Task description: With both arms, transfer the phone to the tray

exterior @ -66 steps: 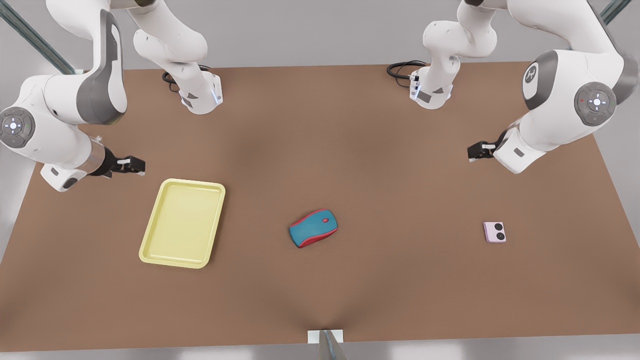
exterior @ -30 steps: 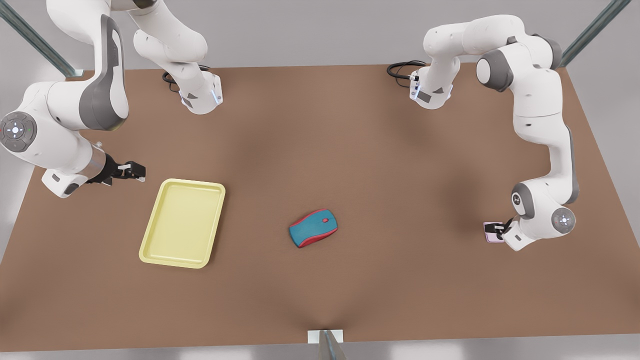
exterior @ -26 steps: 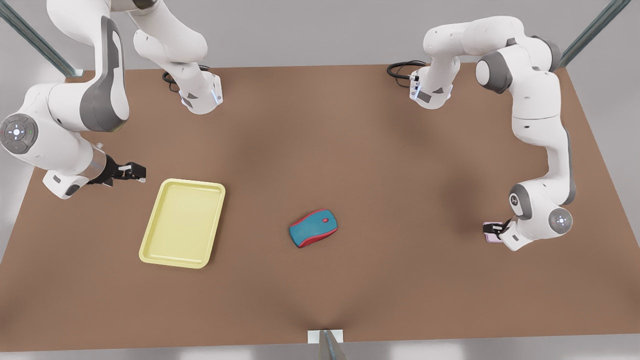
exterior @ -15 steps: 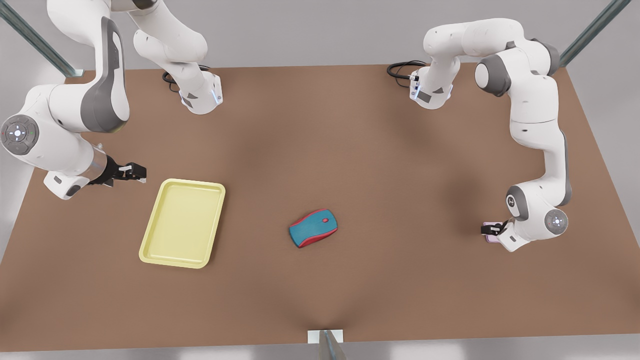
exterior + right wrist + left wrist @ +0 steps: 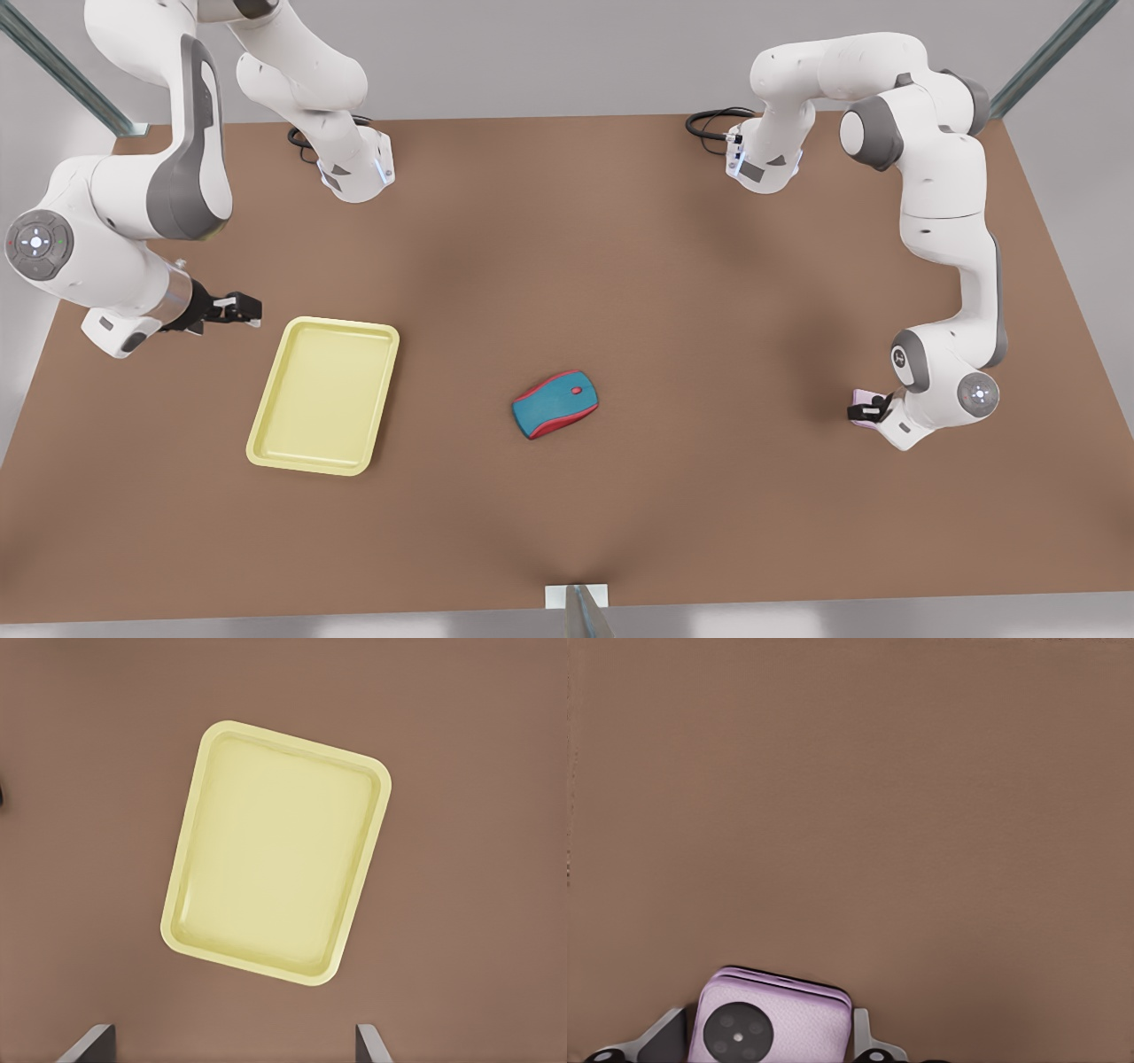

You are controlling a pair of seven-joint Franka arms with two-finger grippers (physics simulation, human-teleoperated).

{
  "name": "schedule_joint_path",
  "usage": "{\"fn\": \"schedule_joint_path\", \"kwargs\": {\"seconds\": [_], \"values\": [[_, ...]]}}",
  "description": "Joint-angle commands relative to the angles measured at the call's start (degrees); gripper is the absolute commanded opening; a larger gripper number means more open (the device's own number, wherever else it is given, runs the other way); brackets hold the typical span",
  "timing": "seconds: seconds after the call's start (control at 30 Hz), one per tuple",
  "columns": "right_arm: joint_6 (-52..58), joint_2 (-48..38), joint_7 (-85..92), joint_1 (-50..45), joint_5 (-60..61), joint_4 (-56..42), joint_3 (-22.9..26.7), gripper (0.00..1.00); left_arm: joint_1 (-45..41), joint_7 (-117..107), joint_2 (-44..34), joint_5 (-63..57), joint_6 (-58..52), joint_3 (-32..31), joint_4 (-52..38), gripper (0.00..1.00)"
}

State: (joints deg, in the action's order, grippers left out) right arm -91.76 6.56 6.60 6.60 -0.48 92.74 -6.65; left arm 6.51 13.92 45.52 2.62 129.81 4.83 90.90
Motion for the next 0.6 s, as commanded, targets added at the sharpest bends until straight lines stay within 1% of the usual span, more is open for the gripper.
{"fn": "schedule_joint_path", "kwargs": {"seconds": [0.0, 0.03, 0.07, 0.37, 0.57], "values": [[-0.3, -0.1, 0.2, 0.0, 0.0, 0.0, 0.0, 1.0, 0.0, -9.5, 0.1, -0.2, 0.1, 0.0, 0.0, 0.93], [-0.2, -0.1, 0.2, 0.0, 0.0, 0.0, 0.0, 1.0, 0.0, -9.5, 0.2, -0.2, 0.0, 0.0, 0.0, 0.92], [-0.2, -0.1, 0.2, 0.0, 0.0, 0.0, 0.0, 1.0, 0.0, -9.4, 0.2, -0.2, 0.0, 0.0, 0.0, 0.88], [-0.3, -0.1, 0.2, 0.0, 0.0, 0.0, 0.1, 1.0, 0.0, -6.2, -0.5, -0.3, -1.1, 0.0, 0.0, 0.88], [-0.5, 0.1, 0.2, 0.0, 0.0, 0.0, 0.0, 1.0, -0.1, -6.7, 0.5, -0.2, -0.1, 0.0, -0.1, 0.88]]}}
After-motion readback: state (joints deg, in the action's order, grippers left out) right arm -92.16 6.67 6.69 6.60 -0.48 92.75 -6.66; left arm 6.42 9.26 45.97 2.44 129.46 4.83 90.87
